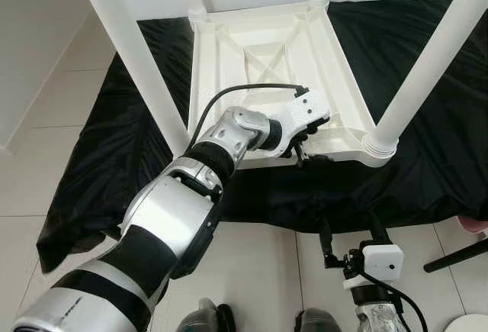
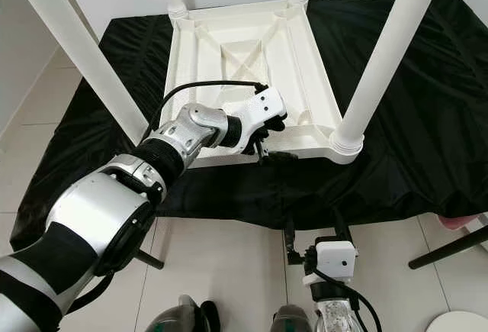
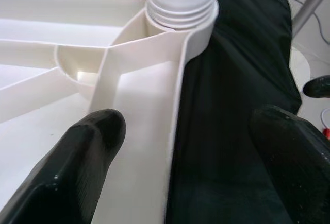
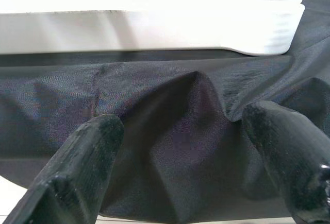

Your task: Building children table

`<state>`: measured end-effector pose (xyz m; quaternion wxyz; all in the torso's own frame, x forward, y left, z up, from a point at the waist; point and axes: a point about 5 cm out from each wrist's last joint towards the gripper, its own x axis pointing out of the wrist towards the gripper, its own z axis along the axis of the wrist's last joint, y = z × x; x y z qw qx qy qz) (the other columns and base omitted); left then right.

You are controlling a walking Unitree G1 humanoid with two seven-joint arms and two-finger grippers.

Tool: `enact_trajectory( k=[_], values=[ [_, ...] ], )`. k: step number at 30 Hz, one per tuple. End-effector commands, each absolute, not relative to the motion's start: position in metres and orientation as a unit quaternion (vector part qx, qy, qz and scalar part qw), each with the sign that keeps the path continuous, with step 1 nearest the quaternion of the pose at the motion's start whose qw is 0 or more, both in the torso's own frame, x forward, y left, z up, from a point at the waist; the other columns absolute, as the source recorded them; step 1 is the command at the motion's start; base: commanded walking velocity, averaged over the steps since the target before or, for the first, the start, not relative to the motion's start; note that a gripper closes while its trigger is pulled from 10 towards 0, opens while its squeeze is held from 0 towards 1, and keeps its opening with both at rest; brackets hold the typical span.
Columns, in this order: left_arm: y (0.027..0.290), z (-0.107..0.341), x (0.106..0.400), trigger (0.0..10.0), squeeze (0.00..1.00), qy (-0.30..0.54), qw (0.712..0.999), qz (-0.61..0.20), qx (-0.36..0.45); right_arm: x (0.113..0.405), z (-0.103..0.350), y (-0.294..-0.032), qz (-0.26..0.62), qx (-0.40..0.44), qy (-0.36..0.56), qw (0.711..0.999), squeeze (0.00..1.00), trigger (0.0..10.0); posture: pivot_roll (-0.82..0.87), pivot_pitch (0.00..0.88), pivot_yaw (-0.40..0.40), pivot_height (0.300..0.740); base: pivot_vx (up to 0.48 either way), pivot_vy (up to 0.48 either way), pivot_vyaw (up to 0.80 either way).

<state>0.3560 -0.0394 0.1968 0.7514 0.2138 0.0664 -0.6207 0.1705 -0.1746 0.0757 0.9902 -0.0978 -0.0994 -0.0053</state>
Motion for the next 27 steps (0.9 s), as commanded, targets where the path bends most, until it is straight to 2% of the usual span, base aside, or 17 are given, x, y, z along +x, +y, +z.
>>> enact_trajectory(
  k=[1, 12, 27],
  values=[
    [-0.036, 0.191, 0.360, 10.0, 0.00, 0.074, 0.776, -0.584, 0.227, 0.167, 0.072, -0.172, -0.005, -0.094, -0.091, 0.991, 0.00, 10.0, -0.18, 0.096, 0.152, 0.740, 0.000, 0.000, 0.00],
    [-0.042, 0.172, 0.351, 10.0, 0.00, 0.097, 0.757, -0.595, 0.252, 0.167, 0.073, -0.173, -0.009, -0.097, -0.091, 0.991, 0.00, 10.0, -0.17, 0.106, 0.153, 0.740, 0.000, 0.000, 0.00],
    [-0.043, 0.165, 0.353, 10.0, 0.00, 0.113, 0.786, -0.548, 0.261, 0.168, 0.073, -0.174, -0.011, -0.099, -0.091, 0.991, 0.00, 10.0, -0.18, 0.108, 0.149, 0.740, 0.000, 0.000, 0.00]
  ],
)
